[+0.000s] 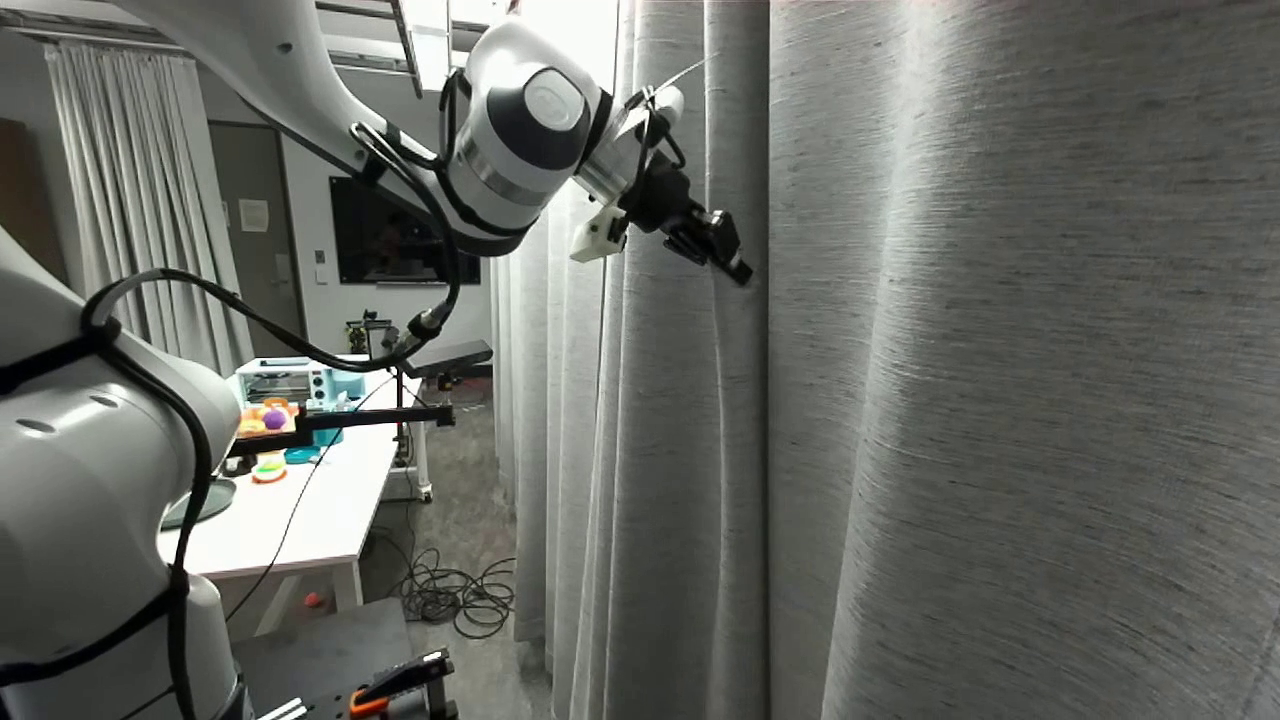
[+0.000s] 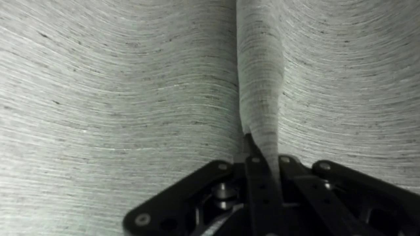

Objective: Draw the curtain open

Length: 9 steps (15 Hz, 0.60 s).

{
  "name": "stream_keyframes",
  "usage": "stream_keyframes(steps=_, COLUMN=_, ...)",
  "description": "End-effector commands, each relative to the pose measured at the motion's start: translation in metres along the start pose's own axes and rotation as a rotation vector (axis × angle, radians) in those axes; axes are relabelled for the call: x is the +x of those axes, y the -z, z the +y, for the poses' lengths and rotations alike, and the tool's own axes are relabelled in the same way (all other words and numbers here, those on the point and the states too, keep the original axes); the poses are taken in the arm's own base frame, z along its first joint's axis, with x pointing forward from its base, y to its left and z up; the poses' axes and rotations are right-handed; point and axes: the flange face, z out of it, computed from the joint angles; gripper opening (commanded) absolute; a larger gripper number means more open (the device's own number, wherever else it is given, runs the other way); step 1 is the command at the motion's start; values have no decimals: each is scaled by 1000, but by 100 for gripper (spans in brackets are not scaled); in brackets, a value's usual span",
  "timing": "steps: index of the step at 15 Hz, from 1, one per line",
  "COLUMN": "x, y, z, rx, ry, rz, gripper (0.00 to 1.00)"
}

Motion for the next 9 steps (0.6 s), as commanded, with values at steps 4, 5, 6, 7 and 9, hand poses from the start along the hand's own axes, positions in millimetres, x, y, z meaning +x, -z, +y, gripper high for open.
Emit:
stream_keyframes(steps=4, x=-74, y=-39, z=17, rx=3, ry=-36, rz=-274, gripper=44)
stream_keyframes(steps=5, x=-87, y=-47, z=20, rx=-2, ry=-40, rz=-340, gripper=51)
stream_keyframes(steps=6, x=-98, y=-53, z=23, rx=-6, ry=-46, rz=-405, gripper=58)
stream_keyframes(steps=7, x=-107, y=-58, z=26, rx=-10, ry=-53, rz=-470, gripper=66)
stream_keyframes(steps=9, x=-120, y=-63, z=31, rx=-21, ry=-67, rz=-588, gripper=82)
